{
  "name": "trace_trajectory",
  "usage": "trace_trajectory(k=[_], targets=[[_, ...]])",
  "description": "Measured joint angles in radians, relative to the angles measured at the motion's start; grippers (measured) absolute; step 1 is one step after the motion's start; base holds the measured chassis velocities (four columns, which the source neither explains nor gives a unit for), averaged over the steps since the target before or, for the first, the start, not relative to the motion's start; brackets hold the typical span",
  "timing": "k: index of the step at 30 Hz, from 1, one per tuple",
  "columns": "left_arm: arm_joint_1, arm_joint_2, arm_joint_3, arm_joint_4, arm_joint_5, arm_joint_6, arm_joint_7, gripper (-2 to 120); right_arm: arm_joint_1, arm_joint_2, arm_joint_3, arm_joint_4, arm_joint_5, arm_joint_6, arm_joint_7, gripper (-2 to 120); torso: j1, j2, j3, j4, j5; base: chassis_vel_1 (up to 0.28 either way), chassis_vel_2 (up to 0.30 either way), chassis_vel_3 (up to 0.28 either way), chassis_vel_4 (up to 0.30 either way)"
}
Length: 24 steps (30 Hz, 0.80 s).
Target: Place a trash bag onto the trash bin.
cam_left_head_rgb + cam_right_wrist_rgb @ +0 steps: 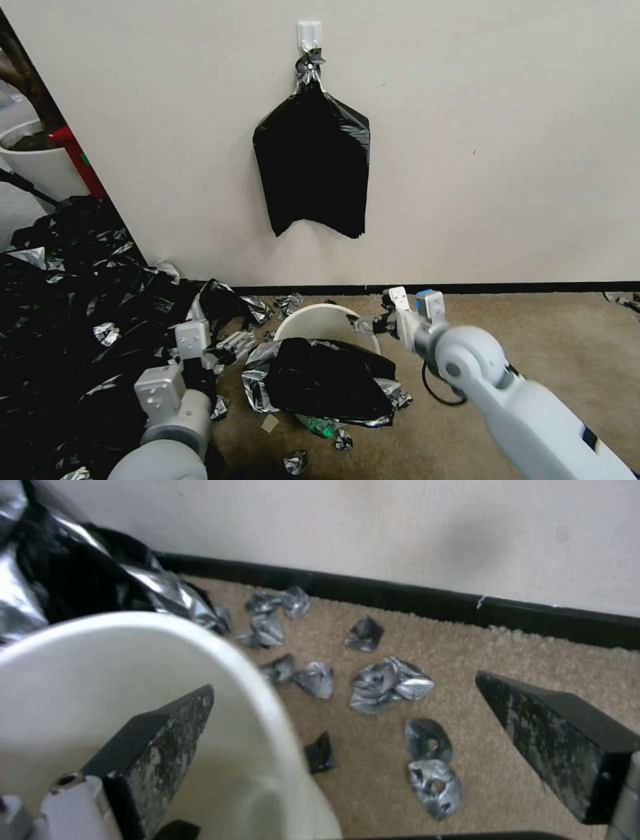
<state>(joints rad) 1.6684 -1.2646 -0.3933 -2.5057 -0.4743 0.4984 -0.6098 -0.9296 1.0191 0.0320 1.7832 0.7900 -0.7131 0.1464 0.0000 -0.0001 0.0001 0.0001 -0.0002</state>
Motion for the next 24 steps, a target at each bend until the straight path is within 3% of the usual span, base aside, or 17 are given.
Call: trace_trajectory(k=[5, 6, 10, 13, 16, 18, 20, 22, 24], targets=[[-0.021, -0.006, -0.025, 0.007, 0.000, -0.017, 0.000, 100, 0.030, 0.019, -0.032, -0.066, -0.052, 0.001, -0.058, 94, 0.000, 0.000, 0.000, -0.0002, 0.0001, 0.000, 0.000, 0.000, 0.000], [-0.033, -0.003, -0.044, 0.024, -0.004, -0.025, 0.000, 100, 0.042, 0.035, -0.054, -0.090, -0.070, 0.002, -0.075, 86, 0.000, 0.000, 0.000, -0.0003, 0.0000, 0.000, 0.000, 0.000, 0.000], [-0.037, 0.005, -0.061, 0.041, -0.017, -0.029, 0.000, 100, 0.059, 0.056, -0.082, -0.110, -0.099, 0.003, -0.085, 77, 0.000, 0.000, 0.000, -0.0002, 0.0000, 0.000, 0.000, 0.000, 0.000], [-0.038, 0.009, -0.071, 0.056, -0.021, -0.038, -0.001, 100, 0.078, 0.076, -0.109, -0.135, -0.135, 0.004, -0.086, 59, 0.000, 0.000, 0.000, -0.0001, 0.0001, 0.000, 0.000, 0.000, 0.000], [-0.039, 0.011, -0.072, 0.062, -0.021, -0.042, -0.002, 100, 0.078, 0.081, -0.113, -0.137, -0.138, 0.005, -0.081, 50, 0.000, 0.000, 0.000, -0.0001, 0.0000, 0.000, 0.000, 0.000, 0.000], [-0.042, 0.013, -0.072, 0.072, -0.022, -0.046, -0.004, 100, 0.068, 0.081, -0.117, -0.124, -0.136, 0.006, -0.057, 41, 0.000, 0.000, 0.000, -0.0001, 0.0000, 0.000, 0.000, 0.000, 0.000], [-0.045, 0.013, -0.071, 0.076, -0.021, -0.048, -0.005, 100, 0.062, 0.081, -0.117, -0.115, -0.132, 0.006, -0.043, 39, 0.000, 0.000, 0.000, -0.0001, 0.0001, 0.000, 0.000, 0.000, 0.000], [-0.053, 0.015, -0.064, 0.086, -0.022, -0.051, -0.009, 100, 0.033, 0.080, -0.116, -0.077, -0.091, 0.006, 0.039, 26, 0.000, 0.000, 0.000, -0.0001, 0.0002, 0.000, 0.000, 0.000, 0.000], [-0.059, 0.016, -0.059, 0.091, -0.022, -0.051, -0.015, 100, 0.019, 0.080, -0.113, -0.056, -0.059, 0.007, 0.099, 22, 0.000, 0.000, 0.000, 0.0000, 0.0003, 0.000, 0.000, 0.000, 0.000]])
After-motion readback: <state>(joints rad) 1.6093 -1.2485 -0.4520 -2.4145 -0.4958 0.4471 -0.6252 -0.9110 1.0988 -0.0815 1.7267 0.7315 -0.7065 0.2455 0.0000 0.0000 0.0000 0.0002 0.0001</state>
